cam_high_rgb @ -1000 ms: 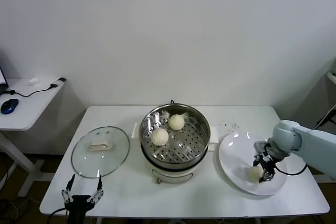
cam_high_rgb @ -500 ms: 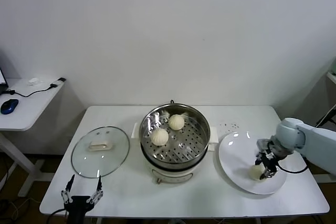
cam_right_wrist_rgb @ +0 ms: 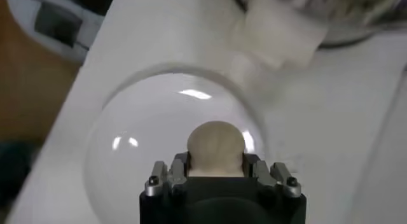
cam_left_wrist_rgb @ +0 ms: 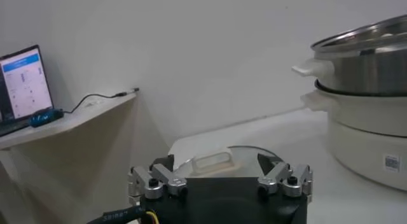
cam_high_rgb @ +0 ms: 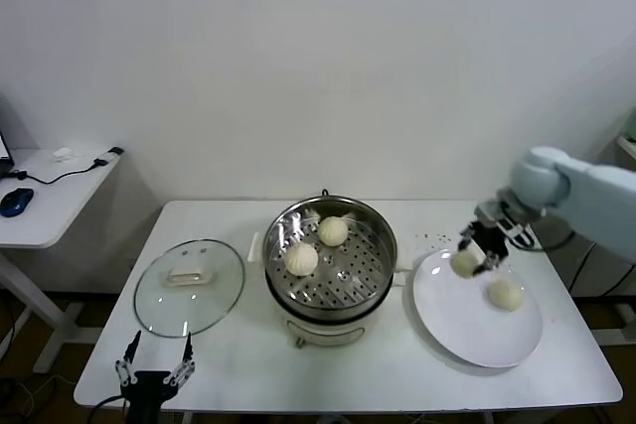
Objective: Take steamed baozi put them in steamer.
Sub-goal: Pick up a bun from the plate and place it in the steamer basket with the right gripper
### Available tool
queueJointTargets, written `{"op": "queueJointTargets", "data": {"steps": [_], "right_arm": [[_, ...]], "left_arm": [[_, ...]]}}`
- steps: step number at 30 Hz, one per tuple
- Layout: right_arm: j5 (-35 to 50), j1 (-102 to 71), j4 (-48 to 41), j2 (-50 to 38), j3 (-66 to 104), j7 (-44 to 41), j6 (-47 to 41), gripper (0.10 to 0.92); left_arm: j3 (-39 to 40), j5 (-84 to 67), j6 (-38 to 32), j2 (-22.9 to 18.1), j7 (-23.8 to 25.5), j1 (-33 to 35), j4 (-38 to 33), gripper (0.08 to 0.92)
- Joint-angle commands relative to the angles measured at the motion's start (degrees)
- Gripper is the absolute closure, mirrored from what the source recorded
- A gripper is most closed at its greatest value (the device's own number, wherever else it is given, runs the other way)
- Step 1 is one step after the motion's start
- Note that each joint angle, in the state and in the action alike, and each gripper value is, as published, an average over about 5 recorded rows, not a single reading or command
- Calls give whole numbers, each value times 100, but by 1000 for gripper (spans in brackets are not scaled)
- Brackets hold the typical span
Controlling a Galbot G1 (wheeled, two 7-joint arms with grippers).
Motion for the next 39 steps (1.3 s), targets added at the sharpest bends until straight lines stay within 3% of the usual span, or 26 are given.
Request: {"op": "queueJointTargets", "data": {"steps": [1,7,14,39], "right_arm": [[-786,1858,69,1802,-262,-393,2645,468],[-1573,1149,274,2531,433,-238,3077,461],[-1793,444,517,3107,412,-113,3055,461],[-1767,-557,488,3427,-105,61,2848,455]], "left_arm": [[5,25,27,2,-3,1,-9,177],[32,69,38,-9,-3,18,-20,177],[22,84,34,2,6,45,16,177],[36,140,-68,-13,5,71,163,177]]}}
